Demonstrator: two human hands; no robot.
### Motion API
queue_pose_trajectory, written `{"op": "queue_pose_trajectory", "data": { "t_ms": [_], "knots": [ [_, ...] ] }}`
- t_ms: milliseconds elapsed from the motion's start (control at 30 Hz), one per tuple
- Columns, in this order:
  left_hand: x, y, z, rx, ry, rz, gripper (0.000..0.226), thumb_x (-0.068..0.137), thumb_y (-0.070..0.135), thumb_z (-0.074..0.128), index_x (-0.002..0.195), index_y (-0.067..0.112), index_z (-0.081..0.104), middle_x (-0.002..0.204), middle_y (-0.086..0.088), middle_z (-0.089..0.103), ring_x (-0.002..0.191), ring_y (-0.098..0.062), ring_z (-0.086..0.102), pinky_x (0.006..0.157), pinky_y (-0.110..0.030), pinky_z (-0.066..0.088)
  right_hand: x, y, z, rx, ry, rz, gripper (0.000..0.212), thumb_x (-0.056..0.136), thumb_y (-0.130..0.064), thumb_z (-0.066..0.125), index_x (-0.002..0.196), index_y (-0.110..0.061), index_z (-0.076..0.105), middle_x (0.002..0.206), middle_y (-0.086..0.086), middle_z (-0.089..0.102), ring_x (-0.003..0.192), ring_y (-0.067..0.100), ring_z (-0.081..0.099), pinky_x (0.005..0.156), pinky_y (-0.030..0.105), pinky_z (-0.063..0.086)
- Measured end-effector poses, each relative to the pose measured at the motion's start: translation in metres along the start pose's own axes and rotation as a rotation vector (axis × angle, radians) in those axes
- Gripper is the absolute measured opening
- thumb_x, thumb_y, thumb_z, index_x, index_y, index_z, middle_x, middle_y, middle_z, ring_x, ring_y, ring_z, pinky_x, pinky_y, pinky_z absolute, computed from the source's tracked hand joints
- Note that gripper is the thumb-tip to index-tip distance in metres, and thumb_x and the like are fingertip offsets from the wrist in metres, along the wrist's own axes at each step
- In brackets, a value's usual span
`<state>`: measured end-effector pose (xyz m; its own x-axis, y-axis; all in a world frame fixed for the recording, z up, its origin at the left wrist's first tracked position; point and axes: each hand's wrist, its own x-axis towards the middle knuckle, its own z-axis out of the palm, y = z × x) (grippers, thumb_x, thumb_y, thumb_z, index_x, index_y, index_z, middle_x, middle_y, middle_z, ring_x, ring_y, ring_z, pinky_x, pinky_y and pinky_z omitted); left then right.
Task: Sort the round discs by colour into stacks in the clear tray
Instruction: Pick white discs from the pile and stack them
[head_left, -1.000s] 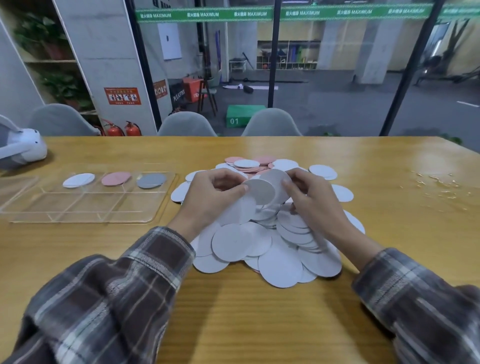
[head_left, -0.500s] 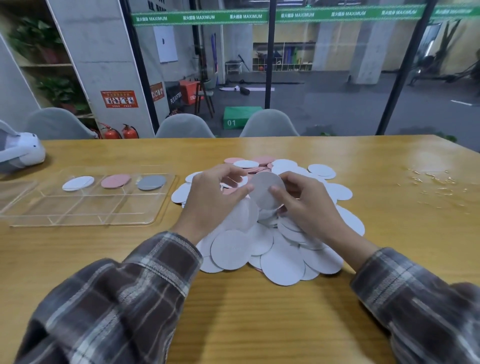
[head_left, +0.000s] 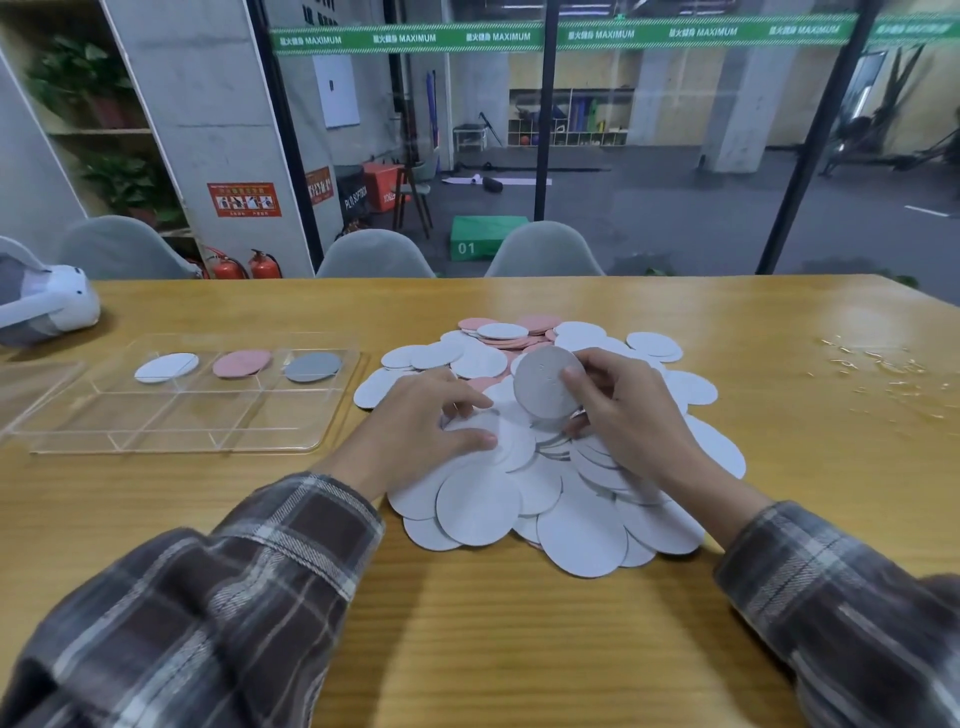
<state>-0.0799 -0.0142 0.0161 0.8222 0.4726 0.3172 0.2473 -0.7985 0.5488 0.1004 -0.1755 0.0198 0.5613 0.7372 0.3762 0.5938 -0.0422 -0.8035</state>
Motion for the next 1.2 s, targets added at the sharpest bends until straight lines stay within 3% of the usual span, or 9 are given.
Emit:
{"op": "queue_pose_trajectory", "data": {
  "t_ms": [167,333,500,600,733,800,900,1033,1200],
  "knots": [
    [0.001,-0.004,0.000,0.055,0.018,-0.027,0.048,0.077,0.048,0.088,0.119,0.029,0.075,0.108,0.013,0.058,0.097,-0.007,0.056,0.087,-0.027,0.047,-0.001,0.003,0.004,-0.009,-0.015,-0.008,0.013,0.102,-0.026,0.059,0.099,-0.019,0.070,0.091,0.003,0.075,0.075,0.027,0.074,0.071,0.050,0.060],
    [0.002,-0.004,0.000,0.011,0.042,-0.029,0.029,0.076,0.036,0.091,0.098,0.026,0.074,0.094,0.009,0.062,0.084,-0.011,0.059,0.078,-0.025,0.050,-0.001,0.000,0.005,0.041,-0.022,0.039,0.014,0.104,-0.022,0.058,0.101,-0.014,0.069,0.093,0.009,0.075,0.066,0.019,0.075,0.061,0.024,0.056],
    [0.004,0.004,-0.010,-0.259,0.153,-0.014,0.013,0.083,0.017,0.086,0.084,0.020,0.074,0.085,-0.001,0.070,0.072,-0.008,0.060,0.066,-0.018,0.051,-0.004,-0.006,0.006,0.084,-0.023,0.042,0.015,0.104,-0.020,0.056,0.105,-0.018,0.071,0.084,0.001,0.073,0.066,0.019,0.075,0.058,0.022,0.055],
    [0.004,0.009,-0.011,-0.396,0.185,-0.016,0.011,0.084,0.019,0.086,0.086,0.018,0.075,0.080,-0.003,0.072,0.070,-0.012,0.064,0.072,-0.030,0.056,-0.007,-0.012,0.007,0.137,-0.062,0.031,0.018,0.105,-0.019,0.054,0.107,-0.022,0.072,0.088,0.002,0.073,0.065,0.023,0.075,0.060,0.029,0.058],
    [0.002,0.012,-0.003,-0.465,0.255,-0.057,0.014,0.083,0.016,0.087,0.086,0.013,0.074,0.076,-0.005,0.073,0.064,-0.014,0.066,0.071,-0.036,0.060,-0.010,-0.017,0.011,0.246,-0.145,0.072,0.025,0.108,-0.020,0.049,0.107,-0.017,0.073,0.102,0.015,0.069,0.075,0.032,0.074,0.069,0.057,0.062],
    [0.001,0.014,0.000,-0.473,0.267,-0.066,0.016,0.082,0.015,0.088,0.086,0.012,0.073,0.077,-0.008,0.073,0.063,-0.017,0.068,0.069,-0.035,0.060,-0.011,-0.017,0.014,0.207,-0.181,0.034,0.022,0.106,-0.027,0.054,0.106,-0.016,0.073,0.099,0.009,0.070,0.081,0.028,0.073,0.070,0.055,0.063],
    [0.000,0.014,0.001,-0.424,0.227,-0.056,0.017,0.083,0.021,0.088,0.088,0.015,0.073,0.079,-0.004,0.073,0.067,-0.023,0.071,0.070,-0.034,0.060,-0.013,-0.016,0.015,0.094,-0.200,-0.031,0.014,0.103,-0.027,0.060,0.104,-0.018,0.070,0.091,-0.002,0.075,0.075,0.023,0.075,0.069,0.054,0.062],
    [-0.002,0.008,-0.005,-0.239,0.172,0.000,0.020,0.084,0.034,0.086,0.087,0.021,0.071,0.076,0.007,0.069,0.065,-0.009,0.061,0.065,-0.018,0.050,-0.013,-0.014,0.013,0.031,-0.146,-0.038,0.011,0.103,-0.022,0.058,0.103,-0.017,0.068,0.090,-0.005,0.075,0.062,0.019,0.074,0.068,0.051,0.061],
    [-0.019,0.004,-0.013,-0.147,-0.128,0.060,0.021,0.075,0.041,0.091,0.081,0.027,0.078,0.075,0.009,0.069,0.070,-0.012,0.059,0.064,-0.014,0.042,-0.013,-0.011,0.014,0.014,-0.126,-0.040,0.011,0.103,-0.023,0.059,0.102,-0.018,0.069,0.088,-0.003,0.076,0.062,0.019,0.073,0.064,0.043,0.061]
  ]
}}
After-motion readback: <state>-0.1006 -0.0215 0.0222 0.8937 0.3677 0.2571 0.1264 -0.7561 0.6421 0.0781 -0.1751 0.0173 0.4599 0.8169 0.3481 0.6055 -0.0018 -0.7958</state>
